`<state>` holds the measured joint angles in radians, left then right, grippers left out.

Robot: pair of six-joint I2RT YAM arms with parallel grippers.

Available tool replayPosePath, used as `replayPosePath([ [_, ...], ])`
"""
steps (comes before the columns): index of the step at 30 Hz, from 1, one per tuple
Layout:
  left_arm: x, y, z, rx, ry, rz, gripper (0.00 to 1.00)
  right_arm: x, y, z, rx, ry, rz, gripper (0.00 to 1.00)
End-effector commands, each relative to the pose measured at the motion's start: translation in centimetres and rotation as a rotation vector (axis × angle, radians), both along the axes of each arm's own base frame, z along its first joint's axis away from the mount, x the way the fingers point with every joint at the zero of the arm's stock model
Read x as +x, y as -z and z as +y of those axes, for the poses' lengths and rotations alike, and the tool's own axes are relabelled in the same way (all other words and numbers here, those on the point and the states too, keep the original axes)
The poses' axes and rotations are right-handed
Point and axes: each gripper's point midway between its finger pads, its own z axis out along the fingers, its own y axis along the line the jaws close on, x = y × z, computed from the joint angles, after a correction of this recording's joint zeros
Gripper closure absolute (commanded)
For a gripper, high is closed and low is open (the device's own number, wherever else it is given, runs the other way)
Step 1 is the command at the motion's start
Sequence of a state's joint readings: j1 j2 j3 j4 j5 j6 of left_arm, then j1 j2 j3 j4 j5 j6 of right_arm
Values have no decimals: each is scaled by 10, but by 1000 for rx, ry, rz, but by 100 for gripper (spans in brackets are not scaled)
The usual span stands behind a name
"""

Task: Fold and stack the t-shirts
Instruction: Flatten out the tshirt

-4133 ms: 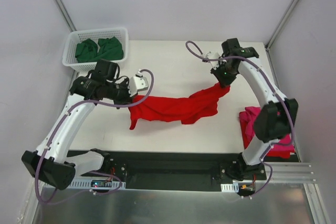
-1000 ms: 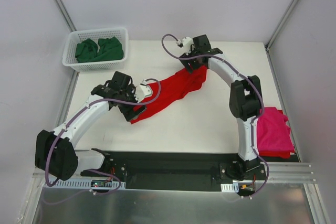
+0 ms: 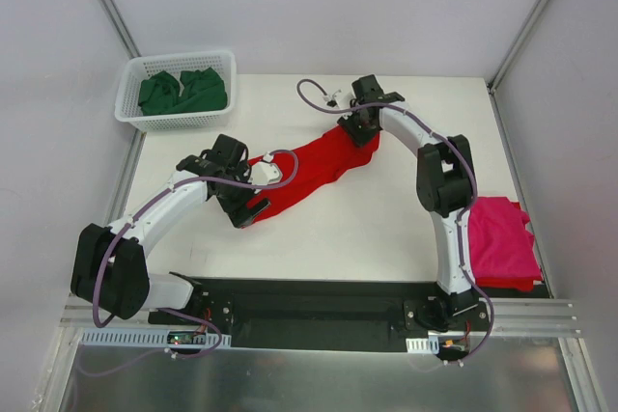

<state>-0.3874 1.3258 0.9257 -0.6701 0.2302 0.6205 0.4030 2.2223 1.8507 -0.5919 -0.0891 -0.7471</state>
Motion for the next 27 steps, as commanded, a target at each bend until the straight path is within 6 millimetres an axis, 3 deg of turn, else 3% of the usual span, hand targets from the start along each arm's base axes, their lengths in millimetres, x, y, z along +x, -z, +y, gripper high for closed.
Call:
replayPosePath([
  [1, 1, -10, -8, -31, 9, -12, 15, 8, -9, 8, 24, -22, 4, 82],
  [4, 2, -11, -8, -29, 6, -14, 15, 7, -9, 11, 33, -34, 19, 99],
  [11, 2, -12, -8, -32, 6, -20, 16, -5, -20, 9, 30, -65, 44, 97],
  [12, 2, -12, -9, -31, 8, -18, 15, -7, -25, 8, 30, -73, 35, 90],
  [13, 2, -12, -8, -30, 8, -17, 15, -15, -21, 4, 17, -91, 48, 70],
  [14, 2, -11, -8, -28, 7, -16, 15, -17, -37, 4, 27, -107, 12, 59],
  [16, 1, -9, -8, -26, 9, -9, 15, -29, -33, 0, -9, -173, 7, 41],
  [17, 1, -9, -9, -27, 13, -7, 15, -32, -45, -1, -24, -197, -28, 35],
  [18, 0, -8, -9, -27, 12, -3, 15, -37, -43, -1, -39, -224, -31, 34],
  [19, 0, -7, -9, -27, 14, 1, 15, -39, -44, -2, -51, -243, -45, 26],
  [23, 0, -5, -10, -26, 13, 10, 16, -50, -41, -10, -114, -316, -75, 23],
  [27, 1, -6, -12, -32, 17, 11, 16, -45, -51, -4, -110, -309, -137, 23],
])
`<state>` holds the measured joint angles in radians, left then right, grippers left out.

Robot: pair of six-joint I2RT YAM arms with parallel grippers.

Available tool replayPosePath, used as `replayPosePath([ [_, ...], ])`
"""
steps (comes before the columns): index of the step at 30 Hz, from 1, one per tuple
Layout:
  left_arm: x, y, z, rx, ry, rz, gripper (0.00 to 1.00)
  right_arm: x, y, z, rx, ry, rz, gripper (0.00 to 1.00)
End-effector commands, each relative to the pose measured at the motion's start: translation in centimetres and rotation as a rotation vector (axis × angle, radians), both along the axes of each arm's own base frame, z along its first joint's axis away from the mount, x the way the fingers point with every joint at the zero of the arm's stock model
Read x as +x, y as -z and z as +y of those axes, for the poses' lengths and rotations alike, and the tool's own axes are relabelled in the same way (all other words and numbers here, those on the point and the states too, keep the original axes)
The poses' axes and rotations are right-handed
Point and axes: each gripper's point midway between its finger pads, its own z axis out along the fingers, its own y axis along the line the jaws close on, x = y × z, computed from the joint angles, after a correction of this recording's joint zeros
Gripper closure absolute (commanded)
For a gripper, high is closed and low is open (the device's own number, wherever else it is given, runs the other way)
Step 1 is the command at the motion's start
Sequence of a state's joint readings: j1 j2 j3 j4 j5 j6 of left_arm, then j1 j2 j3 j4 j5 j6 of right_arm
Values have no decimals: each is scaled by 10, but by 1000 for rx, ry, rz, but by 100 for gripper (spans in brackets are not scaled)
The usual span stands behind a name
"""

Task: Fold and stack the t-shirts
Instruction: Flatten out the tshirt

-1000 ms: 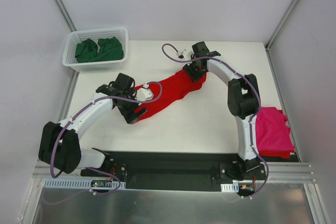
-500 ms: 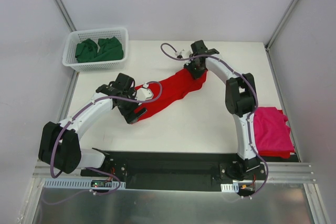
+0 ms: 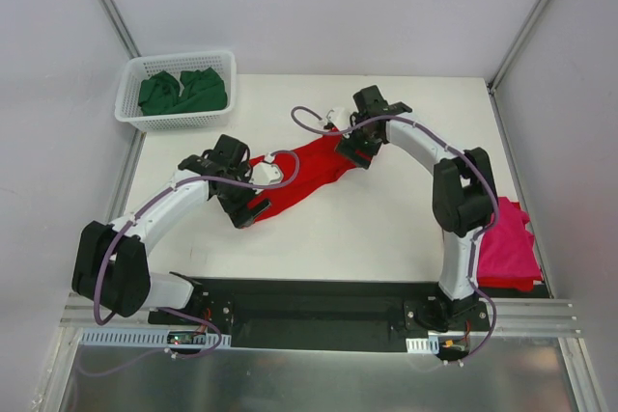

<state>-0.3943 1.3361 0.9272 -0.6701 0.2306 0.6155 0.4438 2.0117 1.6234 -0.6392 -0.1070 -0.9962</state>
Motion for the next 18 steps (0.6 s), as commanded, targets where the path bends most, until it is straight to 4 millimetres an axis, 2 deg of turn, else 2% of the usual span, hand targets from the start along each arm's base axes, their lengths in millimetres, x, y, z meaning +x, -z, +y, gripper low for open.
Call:
replayPosePath([
  [1, 2, -8, -11, -34, 16, 1, 16, 17, -30, 8, 14, -45, -146, 23],
  [6, 2, -9, -10, -30, 15, -4, 16, 25, -19, 21, -21, -86, -196, 23],
  [10, 1, -7, -6, -11, 5, -8, 16, 38, 2, 28, -58, -103, -191, 24],
  [14, 0, -14, -4, -34, -15, -31, 15, 45, 11, 34, -68, -116, -178, 26],
  [18, 6, -23, 8, -56, -70, -60, 15, 50, 15, 35, -74, -117, -167, 28],
])
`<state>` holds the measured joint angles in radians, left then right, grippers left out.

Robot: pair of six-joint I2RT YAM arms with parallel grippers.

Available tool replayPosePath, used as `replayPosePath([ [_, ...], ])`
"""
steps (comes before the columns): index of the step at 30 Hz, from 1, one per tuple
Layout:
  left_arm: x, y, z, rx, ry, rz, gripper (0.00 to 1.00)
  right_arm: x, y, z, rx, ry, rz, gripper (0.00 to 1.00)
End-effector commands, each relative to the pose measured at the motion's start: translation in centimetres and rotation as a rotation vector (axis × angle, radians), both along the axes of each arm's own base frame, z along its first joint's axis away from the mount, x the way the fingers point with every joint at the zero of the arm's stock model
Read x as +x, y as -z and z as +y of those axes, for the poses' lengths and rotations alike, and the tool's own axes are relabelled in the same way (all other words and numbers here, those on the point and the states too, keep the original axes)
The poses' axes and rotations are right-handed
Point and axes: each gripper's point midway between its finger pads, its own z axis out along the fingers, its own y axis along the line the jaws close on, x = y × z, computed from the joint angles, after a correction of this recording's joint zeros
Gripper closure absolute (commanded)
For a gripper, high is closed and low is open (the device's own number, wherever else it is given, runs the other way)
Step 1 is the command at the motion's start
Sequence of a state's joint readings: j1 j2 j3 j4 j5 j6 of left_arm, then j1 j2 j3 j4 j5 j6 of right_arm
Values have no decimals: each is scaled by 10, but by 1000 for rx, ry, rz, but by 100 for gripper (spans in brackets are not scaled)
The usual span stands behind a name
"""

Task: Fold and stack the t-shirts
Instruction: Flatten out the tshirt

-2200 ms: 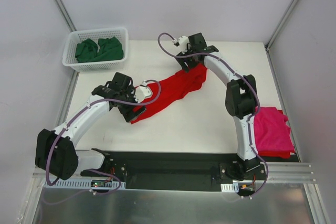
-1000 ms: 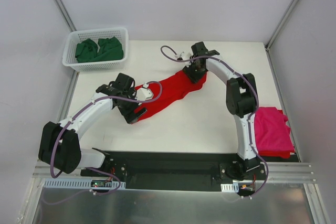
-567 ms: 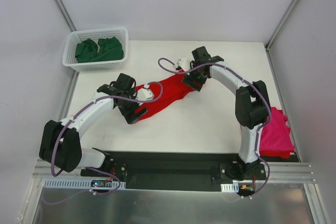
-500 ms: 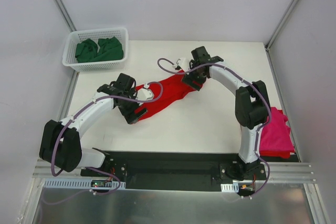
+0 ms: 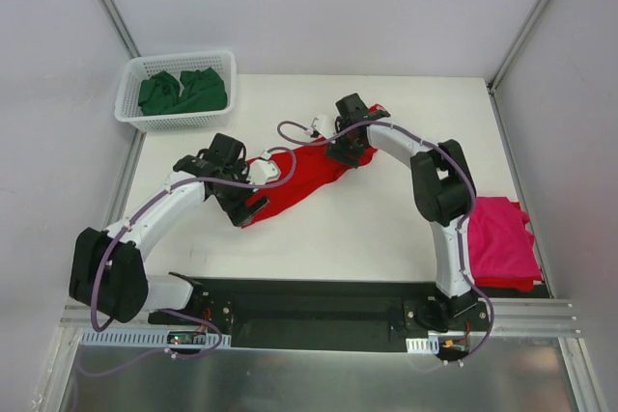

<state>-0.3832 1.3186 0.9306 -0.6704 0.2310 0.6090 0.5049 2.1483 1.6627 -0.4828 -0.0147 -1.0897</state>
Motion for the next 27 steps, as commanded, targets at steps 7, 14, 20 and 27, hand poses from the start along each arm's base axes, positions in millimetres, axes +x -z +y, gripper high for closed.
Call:
replayPosePath([
  [7, 5, -25, 19, -55, -90, -81, 15, 20, -27, 2, -8, 2, -84, 41],
  [14, 0, -15, 20, -53, -97, -43, 15, 21, -36, -3, -22, -2, -96, 36],
  [20, 0, -16, 17, -67, -97, -39, 15, 30, -43, -10, -25, 23, -119, 36],
  [27, -2, -13, 17, -68, -97, -27, 16, 48, -46, -13, -5, 75, -145, 70],
])
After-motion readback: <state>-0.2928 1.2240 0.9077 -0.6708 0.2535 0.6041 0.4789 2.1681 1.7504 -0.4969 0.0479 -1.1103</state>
